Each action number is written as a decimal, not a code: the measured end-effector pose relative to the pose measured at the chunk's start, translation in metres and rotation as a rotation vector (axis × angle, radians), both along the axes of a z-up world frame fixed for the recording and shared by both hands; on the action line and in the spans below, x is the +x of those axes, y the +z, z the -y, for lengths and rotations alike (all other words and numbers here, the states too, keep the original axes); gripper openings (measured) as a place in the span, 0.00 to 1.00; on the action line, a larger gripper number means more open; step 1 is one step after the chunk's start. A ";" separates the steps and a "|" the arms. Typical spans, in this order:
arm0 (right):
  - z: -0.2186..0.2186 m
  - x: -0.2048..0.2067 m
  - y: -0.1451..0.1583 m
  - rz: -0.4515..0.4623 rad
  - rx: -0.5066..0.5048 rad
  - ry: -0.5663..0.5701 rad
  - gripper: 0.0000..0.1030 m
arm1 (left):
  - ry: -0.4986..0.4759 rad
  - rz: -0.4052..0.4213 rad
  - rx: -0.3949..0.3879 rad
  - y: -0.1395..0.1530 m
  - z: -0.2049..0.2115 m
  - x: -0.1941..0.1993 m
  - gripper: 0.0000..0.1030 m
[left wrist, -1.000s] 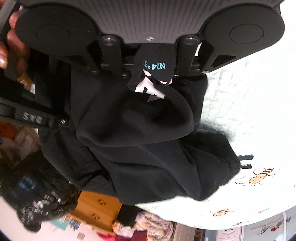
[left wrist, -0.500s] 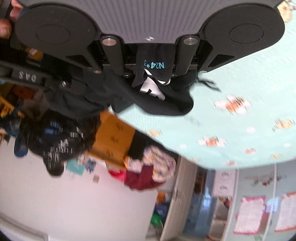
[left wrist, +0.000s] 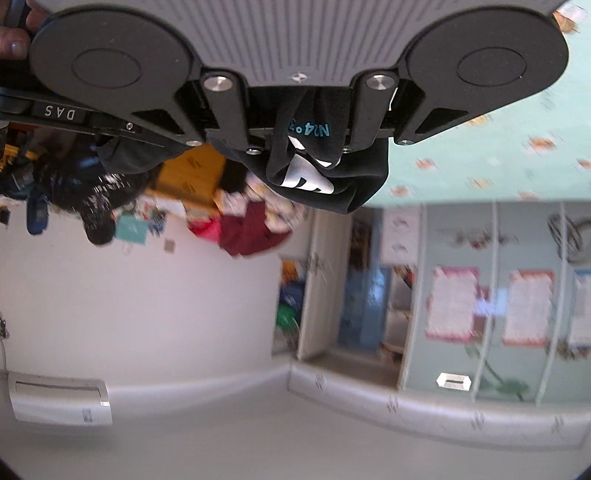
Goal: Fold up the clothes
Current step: 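Lift the black garment with both grippers and swing it over the bed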
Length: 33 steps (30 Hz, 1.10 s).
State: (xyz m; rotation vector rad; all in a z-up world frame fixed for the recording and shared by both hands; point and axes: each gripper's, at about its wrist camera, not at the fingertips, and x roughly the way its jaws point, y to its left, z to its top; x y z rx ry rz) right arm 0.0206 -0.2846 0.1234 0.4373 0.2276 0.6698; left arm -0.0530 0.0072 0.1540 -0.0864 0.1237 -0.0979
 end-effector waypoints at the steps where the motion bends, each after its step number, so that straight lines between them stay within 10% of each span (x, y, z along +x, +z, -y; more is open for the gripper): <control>1: -0.008 -0.005 0.009 0.015 0.007 0.027 0.16 | 0.021 0.013 0.011 0.007 -0.005 -0.010 0.15; 13: -0.109 -0.061 0.091 0.152 0.003 0.274 0.17 | 0.252 0.096 0.093 0.071 -0.070 -0.110 0.16; 33: -0.259 -0.094 0.118 0.176 -0.078 0.465 0.17 | 0.476 0.057 0.055 0.088 -0.180 -0.177 0.16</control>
